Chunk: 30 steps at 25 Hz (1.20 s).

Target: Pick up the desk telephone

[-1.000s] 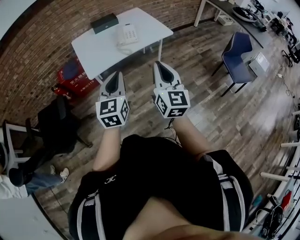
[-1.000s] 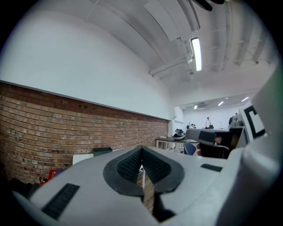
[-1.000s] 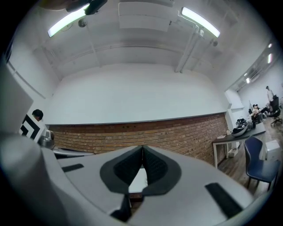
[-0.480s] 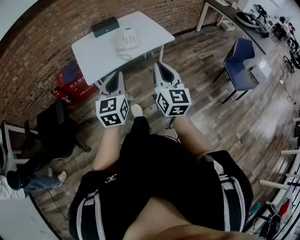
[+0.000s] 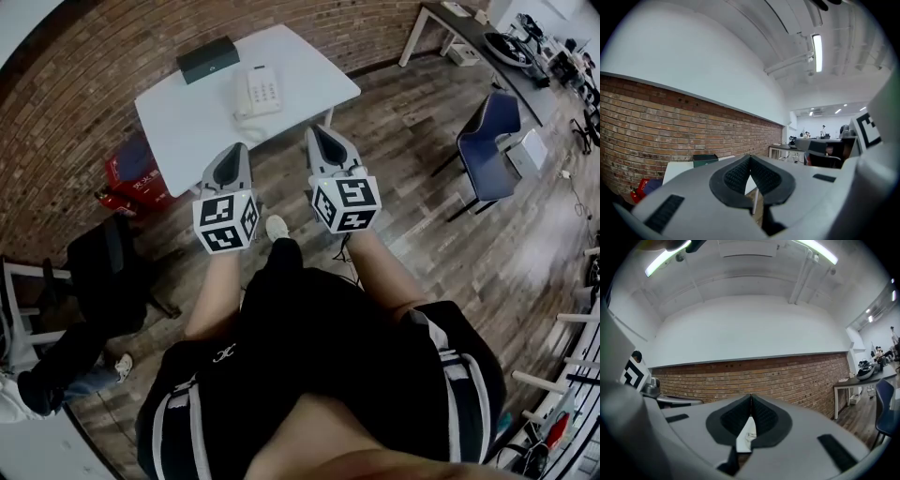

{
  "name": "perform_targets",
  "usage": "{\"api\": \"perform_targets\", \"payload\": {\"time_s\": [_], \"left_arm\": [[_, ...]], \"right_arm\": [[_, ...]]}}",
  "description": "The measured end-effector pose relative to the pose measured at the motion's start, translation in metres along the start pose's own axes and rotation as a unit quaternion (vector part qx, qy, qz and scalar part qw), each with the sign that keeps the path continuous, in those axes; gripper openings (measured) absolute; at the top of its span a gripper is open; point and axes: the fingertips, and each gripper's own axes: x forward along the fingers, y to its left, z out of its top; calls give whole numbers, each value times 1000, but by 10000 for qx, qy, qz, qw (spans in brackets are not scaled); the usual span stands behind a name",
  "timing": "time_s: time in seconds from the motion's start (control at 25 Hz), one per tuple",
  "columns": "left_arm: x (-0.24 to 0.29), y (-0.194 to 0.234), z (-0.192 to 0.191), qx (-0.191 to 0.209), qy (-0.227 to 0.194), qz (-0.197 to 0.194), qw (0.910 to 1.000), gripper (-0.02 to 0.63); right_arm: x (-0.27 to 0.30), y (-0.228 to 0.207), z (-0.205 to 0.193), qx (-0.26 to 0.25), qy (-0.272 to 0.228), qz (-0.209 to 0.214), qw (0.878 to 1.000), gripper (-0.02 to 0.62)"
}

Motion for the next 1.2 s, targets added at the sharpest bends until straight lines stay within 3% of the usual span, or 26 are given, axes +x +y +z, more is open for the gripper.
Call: {"api": "perform_targets", "payload": {"time_s": [0.2,0.56,0.84,1.2], "left_arm": [[73,35,-7,-97,158,-50,9998,2],[202,106,-21,-309,804,-151,9962,2],[262,146,-36,-496,1121,-204,9922,3],[305,172,-69,-1003,1688,-149,9804,3]], "right_arm": [[78,-26,-19,18,222,36,9997,-2],[216,-61,-46,96,802,166,9966,-2],[290,-77,-75,147,1182,265,9925,-2],[333,-113,-114,613,1806,267,9813,-2]]}}
